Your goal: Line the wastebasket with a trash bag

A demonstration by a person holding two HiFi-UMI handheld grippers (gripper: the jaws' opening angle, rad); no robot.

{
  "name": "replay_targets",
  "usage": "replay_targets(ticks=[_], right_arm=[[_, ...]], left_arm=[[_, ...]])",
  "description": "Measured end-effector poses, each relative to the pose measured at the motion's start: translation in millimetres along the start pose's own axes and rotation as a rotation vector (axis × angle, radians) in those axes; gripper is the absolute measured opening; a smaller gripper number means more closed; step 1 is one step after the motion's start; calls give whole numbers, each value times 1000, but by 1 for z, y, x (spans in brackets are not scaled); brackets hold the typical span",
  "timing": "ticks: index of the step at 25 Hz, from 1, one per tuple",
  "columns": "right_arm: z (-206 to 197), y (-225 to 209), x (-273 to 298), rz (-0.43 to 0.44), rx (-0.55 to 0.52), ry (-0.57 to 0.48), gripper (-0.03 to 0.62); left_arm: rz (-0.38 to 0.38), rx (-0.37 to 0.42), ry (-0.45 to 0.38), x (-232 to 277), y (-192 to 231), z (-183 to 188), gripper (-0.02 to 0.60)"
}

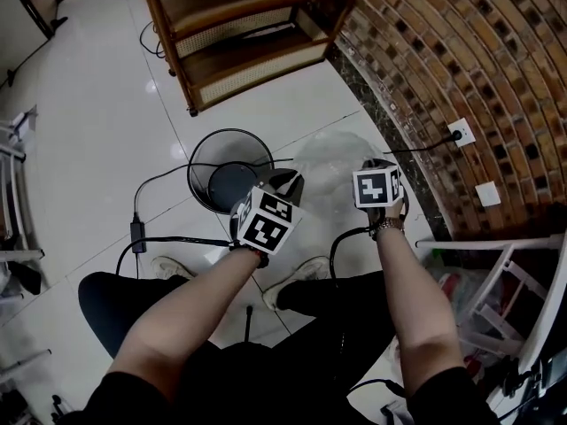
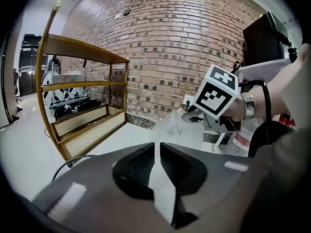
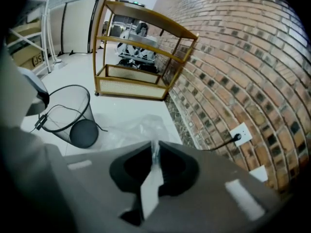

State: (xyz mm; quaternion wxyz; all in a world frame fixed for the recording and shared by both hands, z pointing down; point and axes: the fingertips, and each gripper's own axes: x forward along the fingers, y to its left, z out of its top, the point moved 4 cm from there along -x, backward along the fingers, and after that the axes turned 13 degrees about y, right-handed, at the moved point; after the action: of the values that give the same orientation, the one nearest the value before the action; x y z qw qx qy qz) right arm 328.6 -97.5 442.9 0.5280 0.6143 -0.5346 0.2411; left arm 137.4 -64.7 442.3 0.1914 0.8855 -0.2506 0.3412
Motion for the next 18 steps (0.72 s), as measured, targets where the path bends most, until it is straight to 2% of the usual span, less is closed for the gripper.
replay_targets(ticks=[6, 12, 18], right_arm=[[3, -19, -46, -10, 64, -7, 5], [26, -28, -101, 27, 67, -128, 5], [41, -23, -154, 89, 77, -220, 5]], left_arm=[[7, -80, -14, -23, 8, 10, 77], [-3, -163, -14, -40, 12, 9, 147], [23, -248, -22, -50, 31, 2, 192]])
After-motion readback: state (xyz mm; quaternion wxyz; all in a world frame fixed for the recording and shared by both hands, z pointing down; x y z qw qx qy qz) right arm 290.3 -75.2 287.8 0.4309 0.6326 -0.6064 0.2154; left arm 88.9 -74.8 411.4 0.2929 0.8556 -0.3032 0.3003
